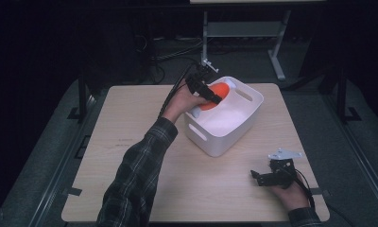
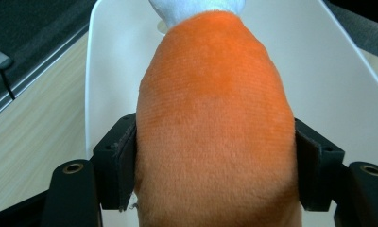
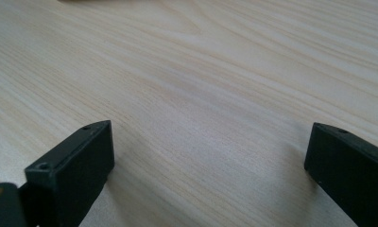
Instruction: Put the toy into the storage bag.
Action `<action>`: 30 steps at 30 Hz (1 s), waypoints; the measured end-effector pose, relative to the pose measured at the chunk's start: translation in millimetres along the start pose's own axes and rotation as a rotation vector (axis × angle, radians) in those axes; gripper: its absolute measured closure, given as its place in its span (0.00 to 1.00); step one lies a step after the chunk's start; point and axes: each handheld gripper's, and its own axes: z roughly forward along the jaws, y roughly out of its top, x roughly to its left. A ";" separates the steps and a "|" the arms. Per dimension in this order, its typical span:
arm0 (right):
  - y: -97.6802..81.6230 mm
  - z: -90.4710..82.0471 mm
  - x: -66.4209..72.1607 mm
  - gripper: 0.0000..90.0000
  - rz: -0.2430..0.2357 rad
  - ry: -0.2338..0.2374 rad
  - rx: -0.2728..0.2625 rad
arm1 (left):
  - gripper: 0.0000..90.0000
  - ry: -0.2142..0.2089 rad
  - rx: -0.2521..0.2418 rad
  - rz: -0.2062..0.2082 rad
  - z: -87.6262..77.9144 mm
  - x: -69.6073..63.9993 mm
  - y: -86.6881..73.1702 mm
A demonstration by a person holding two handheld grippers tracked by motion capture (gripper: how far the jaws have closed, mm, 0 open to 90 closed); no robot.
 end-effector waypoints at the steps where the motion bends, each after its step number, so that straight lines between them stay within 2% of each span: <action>1: 0.0 0.0 0.0 0.02 0.000 0.000 0.000 | 0.32 -0.001 0.003 -0.006 1.8 0.1 -0.4; 16: 0.1 0.1 0.0 0.02 0.000 0.001 0.000 | 0.31 0.008 0.046 -0.001 18.5 -0.5 -5.8; 30: 0.1 0.3 -0.1 0.02 0.000 0.002 0.000 | 0.30 0.010 0.065 -0.001 21.9 0.7 -10.3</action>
